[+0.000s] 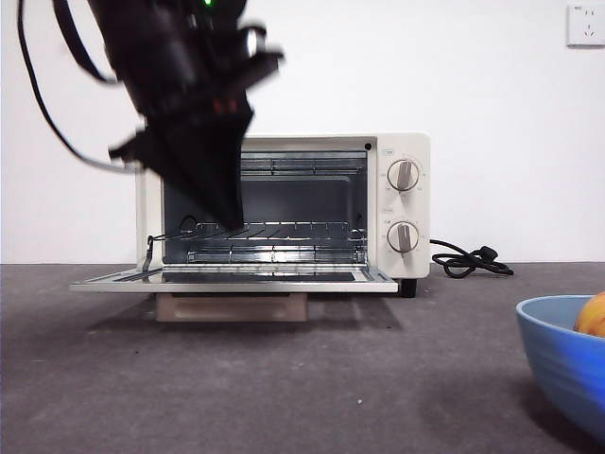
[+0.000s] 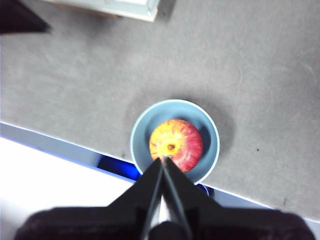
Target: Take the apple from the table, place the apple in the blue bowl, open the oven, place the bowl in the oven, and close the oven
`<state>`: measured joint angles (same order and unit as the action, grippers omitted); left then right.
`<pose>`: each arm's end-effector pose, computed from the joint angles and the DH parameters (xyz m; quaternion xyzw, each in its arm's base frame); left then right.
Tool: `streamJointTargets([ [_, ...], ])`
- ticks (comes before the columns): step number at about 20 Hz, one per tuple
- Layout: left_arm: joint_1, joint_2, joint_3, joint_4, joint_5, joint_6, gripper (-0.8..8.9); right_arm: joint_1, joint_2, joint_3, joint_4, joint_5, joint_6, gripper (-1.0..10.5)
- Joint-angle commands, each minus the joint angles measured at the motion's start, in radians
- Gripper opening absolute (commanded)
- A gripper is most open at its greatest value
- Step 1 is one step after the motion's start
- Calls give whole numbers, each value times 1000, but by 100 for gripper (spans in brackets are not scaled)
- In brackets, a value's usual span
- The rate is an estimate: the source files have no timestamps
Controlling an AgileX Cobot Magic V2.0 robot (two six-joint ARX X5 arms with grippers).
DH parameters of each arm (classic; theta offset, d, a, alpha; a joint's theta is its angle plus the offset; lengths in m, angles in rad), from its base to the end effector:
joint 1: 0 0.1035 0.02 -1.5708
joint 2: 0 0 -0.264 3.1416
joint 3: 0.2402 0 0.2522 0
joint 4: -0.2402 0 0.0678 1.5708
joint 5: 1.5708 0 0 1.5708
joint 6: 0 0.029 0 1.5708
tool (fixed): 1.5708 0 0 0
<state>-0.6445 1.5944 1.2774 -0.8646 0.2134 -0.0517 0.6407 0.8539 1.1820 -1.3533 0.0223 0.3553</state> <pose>0.2475 -0.1937 0.2591 0.0996 0.5529 -0.3312 0.7581 0.0880 0.0648 0.3555 -0.0104 0.5033 0.1791 0.8453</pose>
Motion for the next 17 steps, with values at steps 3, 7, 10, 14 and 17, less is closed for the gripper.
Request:
streamJointTargets([
  [3, -39, -175, 4, -104, -5, 23, -6, -8, 40, -157, -2, 11, -20, -7],
  [7, -45, -328, 4, -186, -5, 37, -6, -109, 40, -295, 105, -19, -2, -7],
  [10, -44, -416, 4, -238, -5, 37, -6, -194, 48, -340, 143, -50, -35, 7],
  [14, -45, -496, 4, -279, -5, 32, -6, -278, 100, -365, 162, -66, -81, 104],
  [17, -45, -534, 4, -305, -5, 29, -6, -297, 158, -369, 183, -83, -116, 106],
])
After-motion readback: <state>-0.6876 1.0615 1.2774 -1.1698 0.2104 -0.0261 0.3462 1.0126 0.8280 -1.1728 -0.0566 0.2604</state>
